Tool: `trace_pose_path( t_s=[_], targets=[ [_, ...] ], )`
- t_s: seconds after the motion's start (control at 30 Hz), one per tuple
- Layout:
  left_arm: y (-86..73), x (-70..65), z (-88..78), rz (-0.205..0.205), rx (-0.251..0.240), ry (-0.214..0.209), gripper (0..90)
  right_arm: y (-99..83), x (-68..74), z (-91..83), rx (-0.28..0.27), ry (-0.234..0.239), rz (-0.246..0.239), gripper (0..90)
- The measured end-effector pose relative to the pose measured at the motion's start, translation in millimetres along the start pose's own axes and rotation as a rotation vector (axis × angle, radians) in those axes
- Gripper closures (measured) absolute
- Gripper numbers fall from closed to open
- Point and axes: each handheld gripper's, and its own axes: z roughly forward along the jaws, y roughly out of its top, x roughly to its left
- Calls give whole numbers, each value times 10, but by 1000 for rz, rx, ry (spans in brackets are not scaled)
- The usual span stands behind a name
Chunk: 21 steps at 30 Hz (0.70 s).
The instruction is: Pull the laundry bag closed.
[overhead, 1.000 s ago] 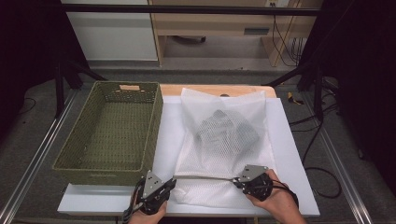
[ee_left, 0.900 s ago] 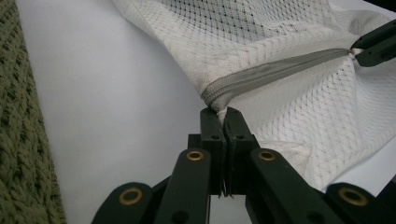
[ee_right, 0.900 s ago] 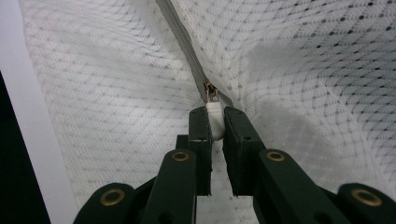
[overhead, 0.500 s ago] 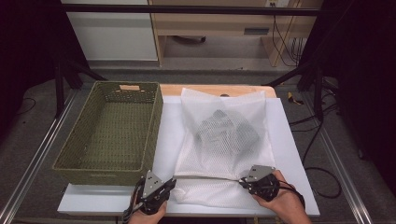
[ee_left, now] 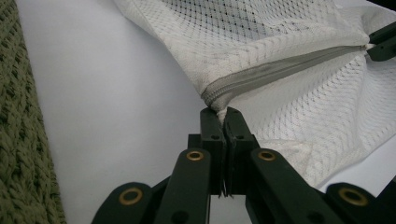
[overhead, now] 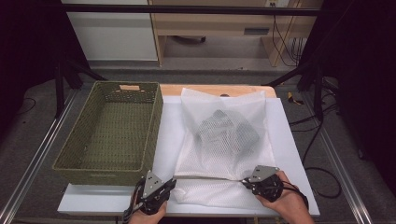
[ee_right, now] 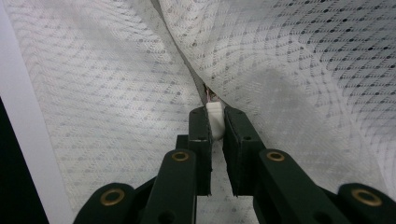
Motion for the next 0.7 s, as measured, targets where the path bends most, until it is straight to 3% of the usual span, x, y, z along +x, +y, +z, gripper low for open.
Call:
trace_pose_path(
  t_s=[0.7],
  targets=[
    [-3,1,4,1,2,2,886,-9,-13,5,-6,-4,6,819]
  ],
)
